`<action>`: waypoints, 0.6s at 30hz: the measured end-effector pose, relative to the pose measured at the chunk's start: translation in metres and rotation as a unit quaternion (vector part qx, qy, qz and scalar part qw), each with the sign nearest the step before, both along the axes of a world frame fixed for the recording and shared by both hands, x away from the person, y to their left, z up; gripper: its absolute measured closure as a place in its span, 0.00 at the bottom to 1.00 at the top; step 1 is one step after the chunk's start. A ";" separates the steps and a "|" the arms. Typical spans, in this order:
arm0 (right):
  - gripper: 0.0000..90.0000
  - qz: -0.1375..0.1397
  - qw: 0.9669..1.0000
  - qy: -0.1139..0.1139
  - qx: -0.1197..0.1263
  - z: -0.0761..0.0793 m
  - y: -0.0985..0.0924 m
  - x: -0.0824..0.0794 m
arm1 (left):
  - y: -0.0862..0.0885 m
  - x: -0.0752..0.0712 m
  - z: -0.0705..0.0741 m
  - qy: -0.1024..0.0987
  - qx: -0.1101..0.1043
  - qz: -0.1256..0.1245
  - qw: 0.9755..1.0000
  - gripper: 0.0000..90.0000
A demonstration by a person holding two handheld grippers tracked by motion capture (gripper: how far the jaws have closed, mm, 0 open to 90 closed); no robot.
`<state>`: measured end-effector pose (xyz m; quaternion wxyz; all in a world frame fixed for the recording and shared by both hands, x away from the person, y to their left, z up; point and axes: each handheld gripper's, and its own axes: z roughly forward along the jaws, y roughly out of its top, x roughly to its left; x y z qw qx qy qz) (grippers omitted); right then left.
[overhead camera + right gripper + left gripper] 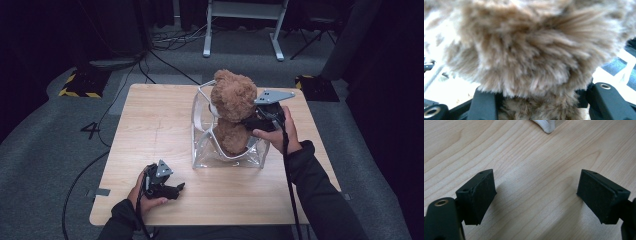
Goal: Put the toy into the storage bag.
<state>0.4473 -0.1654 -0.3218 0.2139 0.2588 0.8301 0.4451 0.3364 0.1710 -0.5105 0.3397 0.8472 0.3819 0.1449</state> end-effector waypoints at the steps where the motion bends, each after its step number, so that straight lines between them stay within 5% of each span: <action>1: 0.51 0.001 1.000 0.003 -0.003 -0.001 0.000 0.001 | 0.000 0.000 0.000 0.000 0.000 0.000 1.000 0.17; 18: 0.46 0.006 0.998 0.020 -0.052 -0.010 -0.004 0.005 | 0.000 0.000 0.000 0.000 0.000 0.000 1.000 0.17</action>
